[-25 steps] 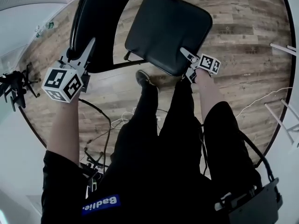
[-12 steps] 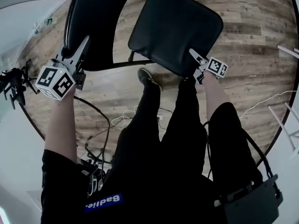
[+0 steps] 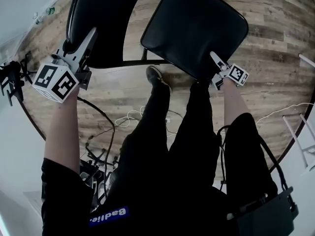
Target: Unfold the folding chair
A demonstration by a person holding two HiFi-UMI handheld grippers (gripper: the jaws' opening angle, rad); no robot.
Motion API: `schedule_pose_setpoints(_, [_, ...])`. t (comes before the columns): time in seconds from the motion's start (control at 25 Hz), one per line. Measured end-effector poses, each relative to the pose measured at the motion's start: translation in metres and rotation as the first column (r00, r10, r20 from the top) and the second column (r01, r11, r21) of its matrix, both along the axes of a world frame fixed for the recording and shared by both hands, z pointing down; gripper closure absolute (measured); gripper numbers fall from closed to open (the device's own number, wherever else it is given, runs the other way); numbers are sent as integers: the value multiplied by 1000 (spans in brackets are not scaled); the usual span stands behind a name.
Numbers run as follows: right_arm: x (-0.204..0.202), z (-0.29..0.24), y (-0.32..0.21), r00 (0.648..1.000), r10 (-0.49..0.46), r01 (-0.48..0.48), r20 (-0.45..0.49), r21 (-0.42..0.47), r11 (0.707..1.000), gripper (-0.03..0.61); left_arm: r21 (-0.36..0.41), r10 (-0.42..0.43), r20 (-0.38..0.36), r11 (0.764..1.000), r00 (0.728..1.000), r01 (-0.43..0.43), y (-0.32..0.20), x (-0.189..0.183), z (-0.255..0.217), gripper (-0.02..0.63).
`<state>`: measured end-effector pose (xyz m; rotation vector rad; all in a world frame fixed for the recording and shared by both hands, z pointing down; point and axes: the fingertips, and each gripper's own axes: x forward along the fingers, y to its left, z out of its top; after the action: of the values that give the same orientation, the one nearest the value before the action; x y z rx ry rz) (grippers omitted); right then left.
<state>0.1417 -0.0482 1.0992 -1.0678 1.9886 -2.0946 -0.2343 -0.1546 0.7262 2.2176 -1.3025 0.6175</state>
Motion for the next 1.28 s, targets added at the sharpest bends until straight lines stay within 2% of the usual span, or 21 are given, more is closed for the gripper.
schedule_pose_setpoints(0.12, [1,-2,-2,1000,16,-15,-27,2,1000,210,3,-14,17,1000,1000,14,-2,-1,0,490])
schedule_pose_setpoints(0.24, [9,-1,4,991,59,-69,-122,-75,995,141,6,-32,46,999,998,32,-3,-3,-1,479])
schedule_pose_setpoints(0.28, [11,-3,6,985,62,-78,-163,-95,992,138,10,-36,53,999,998,35,-4,-4,-2,476])
schedule_pose_setpoints(0.44, [14,-30,27,958,-26,-25,-285,-173,985,138,5,-63,66,998,996,63,-6,-6,-3,460])
schedule_pose_setpoints(0.56, [16,-75,42,955,-90,35,-282,-196,980,140,-39,-108,41,993,993,109,-6,-7,-6,457])
schedule_pose_setpoints(0.64, [15,-110,54,943,-170,119,-285,-187,975,140,-75,-144,29,986,989,146,-5,-10,-10,455])
schedule_pose_setpoints(0.76, [18,-158,82,896,-320,271,-309,-193,943,140,-115,-201,48,972,978,205,-3,-15,-15,444])
schedule_pose_setpoints(0.84, [27,-186,98,863,-384,333,-328,-202,921,140,-147,-244,69,957,967,252,0,-17,-17,430])
schedule_pose_setpoints(0.92, [35,-215,108,850,-401,348,-342,-208,914,140,-167,-271,79,945,959,281,5,-21,-21,420])
schedule_pose_setpoints(1.12, [43,-284,120,869,-344,299,-355,-177,938,140,-161,-278,82,944,957,288,34,-40,-45,419])
schedule_pose_setpoints(1.28, [29,-327,133,850,-396,365,-347,-156,918,140,-135,-285,68,947,956,292,72,-47,-70,419])
